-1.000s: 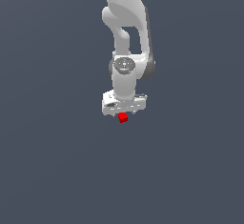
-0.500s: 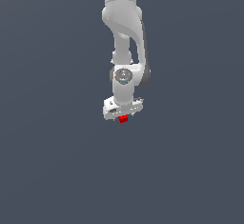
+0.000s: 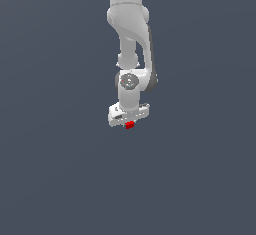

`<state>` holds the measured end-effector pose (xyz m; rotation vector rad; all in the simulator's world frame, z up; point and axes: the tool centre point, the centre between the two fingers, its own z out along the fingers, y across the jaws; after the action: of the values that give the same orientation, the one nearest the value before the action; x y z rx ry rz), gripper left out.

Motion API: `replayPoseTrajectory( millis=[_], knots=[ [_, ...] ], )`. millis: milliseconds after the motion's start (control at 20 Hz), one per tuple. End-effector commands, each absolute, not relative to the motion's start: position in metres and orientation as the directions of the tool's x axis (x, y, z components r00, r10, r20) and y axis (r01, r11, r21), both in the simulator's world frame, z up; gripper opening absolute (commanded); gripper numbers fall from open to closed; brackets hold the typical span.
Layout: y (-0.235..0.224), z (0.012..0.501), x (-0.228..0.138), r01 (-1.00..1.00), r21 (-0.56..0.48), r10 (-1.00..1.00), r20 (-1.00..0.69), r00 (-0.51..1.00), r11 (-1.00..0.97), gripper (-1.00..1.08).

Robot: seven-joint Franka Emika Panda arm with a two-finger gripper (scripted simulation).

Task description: Lift up the red cube by 0.2 meters.

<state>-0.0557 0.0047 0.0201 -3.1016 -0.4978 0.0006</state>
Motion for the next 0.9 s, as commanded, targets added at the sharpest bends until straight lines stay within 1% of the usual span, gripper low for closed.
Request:
replayPoseTrajectory(
  millis=[0, 500, 850],
  knots=[
    [0.005, 0.020, -0.055, 0.313, 0.000, 0.313, 0.000, 0.950, -0.950, -1.00],
    [0.005, 0.024, -0.056, 0.313, 0.000, 0.313, 0.000, 0.950, -0.950, -1.00],
    [0.005, 0.052, -0.057, 0.313, 0.000, 0.313, 0.000, 0.950, -0.950, -1.00]
  ],
)
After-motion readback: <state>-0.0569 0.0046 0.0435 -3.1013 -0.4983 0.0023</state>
